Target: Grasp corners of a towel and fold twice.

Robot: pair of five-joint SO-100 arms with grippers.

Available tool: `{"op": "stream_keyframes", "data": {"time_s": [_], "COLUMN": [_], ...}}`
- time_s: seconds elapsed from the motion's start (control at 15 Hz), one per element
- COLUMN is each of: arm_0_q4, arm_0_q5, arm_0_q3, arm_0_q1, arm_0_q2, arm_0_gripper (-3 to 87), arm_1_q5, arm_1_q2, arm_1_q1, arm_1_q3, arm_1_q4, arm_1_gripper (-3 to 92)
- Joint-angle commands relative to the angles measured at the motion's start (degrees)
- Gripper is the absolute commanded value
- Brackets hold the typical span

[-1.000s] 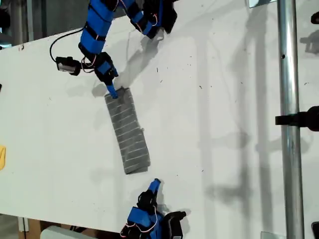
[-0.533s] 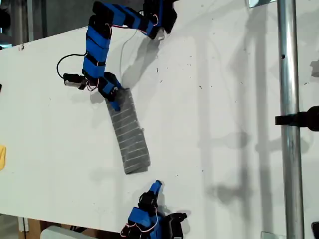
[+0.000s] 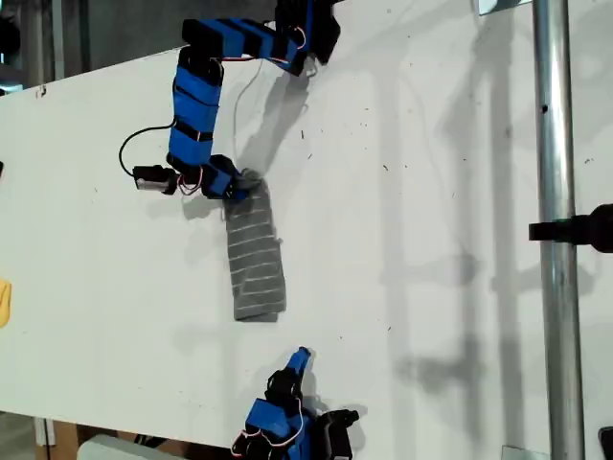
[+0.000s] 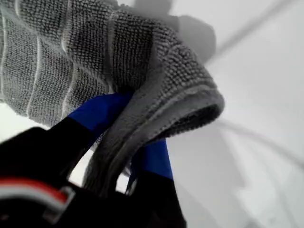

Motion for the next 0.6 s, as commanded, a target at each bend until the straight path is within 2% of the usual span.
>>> {"op": "stream_keyframes", "data": {"time_s": [0.0, 0.13, 0.2, 0.27, 0.4, 0.47, 0.53], "arm_0_q4": [0.2, 0.0, -0.2, -0.3, -0.4, -0.1, -0.1], "arm_0_q5": [0.6, 1.0, 1.1, 1.5, 2.0, 2.1, 1.8], "arm_0_q3": [-3.3, -3.3, -3.3, -3.3, -3.2, -3.3, -3.3], "arm_0_q1": [-0.4, -0.5, -0.6, -0.8, -1.1, -1.1, -0.8], "arm_0_q2": [0.5, 0.5, 0.5, 0.5, 0.5, 0.5, 0.5], "arm_0_gripper": [-2.5, -2.4, -2.3, -2.2, -2.1, -2.1, -2.1], "arm_1_q5": [0.2, 2.3, 2.7, 3.3, 2.3, 2.3, 2.1], "arm_1_q2": [21.2, 34.2, 38.4, 38.9, 30.6, 24.6, 19.3], "arm_1_q1": [0.6, 0.1, -1.3, -4.4, -10.5, -12.1, -12.7], "arm_1_q3": [4.9, 3.0, 0.4, -2.3, -4.8, -6.9, -9.5], "arm_1_q4": [17.9, 34.8, 36.3, 31.4, 12.3, 5.9, 4.0], "arm_1_gripper": [-0.2, -0.2, -0.2, -0.2, -0.2, -0.2, 1.2]}}
